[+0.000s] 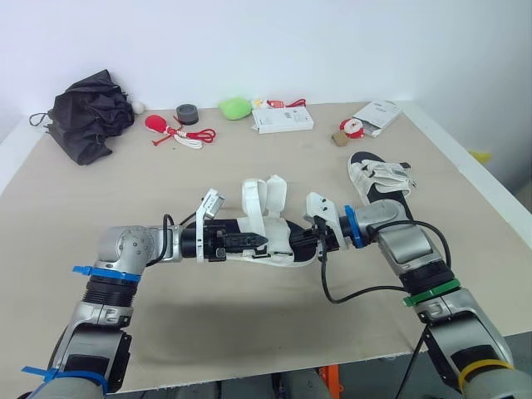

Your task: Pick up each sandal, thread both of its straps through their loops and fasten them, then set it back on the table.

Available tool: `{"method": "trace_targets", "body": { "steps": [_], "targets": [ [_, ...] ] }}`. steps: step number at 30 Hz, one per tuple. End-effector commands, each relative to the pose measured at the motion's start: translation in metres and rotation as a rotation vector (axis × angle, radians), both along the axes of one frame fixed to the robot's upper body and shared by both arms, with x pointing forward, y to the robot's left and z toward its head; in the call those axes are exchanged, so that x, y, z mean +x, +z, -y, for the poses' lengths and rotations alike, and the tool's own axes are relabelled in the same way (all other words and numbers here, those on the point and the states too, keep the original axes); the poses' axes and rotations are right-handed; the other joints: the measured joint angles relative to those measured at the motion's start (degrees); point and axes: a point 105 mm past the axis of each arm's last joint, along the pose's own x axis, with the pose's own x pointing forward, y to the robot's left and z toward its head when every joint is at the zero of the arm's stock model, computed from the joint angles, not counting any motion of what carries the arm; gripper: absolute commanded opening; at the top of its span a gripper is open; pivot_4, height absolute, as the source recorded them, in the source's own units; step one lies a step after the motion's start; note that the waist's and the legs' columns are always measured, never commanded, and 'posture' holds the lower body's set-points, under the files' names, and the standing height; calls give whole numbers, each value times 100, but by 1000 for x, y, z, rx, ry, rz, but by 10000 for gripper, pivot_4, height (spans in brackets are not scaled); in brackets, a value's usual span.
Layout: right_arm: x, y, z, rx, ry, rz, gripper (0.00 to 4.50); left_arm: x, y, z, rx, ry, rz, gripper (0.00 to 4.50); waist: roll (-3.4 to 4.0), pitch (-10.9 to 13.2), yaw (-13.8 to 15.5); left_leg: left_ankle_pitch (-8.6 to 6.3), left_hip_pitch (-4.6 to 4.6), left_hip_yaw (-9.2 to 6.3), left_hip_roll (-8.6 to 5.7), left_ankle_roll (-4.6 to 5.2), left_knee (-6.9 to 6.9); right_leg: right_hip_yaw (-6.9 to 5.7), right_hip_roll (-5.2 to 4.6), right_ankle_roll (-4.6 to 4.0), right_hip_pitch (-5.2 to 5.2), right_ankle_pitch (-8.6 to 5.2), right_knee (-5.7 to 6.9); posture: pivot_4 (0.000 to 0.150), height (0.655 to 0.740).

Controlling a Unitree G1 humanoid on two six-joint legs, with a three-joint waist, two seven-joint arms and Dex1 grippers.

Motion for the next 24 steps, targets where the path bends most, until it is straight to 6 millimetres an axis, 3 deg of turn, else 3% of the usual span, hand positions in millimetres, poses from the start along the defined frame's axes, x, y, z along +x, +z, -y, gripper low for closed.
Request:
{"method": "trace_targets", "body": {
  "steps": [1, 14, 24],
  "targets": [
    [0, -27, 13, -76, -72, -66, 0, -4, 1, 2, 10, -20, 17, 1142, 0, 0, 0, 0, 0, 0, 0, 0, 0, 0, 0, 0, 0, 0, 0, 1500, 7400],
    [0, -28, 10, -75, -65, -63, 0, 8, 8, -7, -43, 35, -60, 1142, 0, 0, -3, 0, 0, 0, 1, 0, 0, -1, 2, 3, -1, 2, 0, 1500, 7400],
    [-2, -29, 11, -75, -67, -69, 0, -6, -2, -5, -19, -15, -88, 1142, 0, 0, -11, 0, 0, -1, 3, 0, -3, -2, 2, 6, -2, 3, 0, 1500, 7400]
  ]
}}
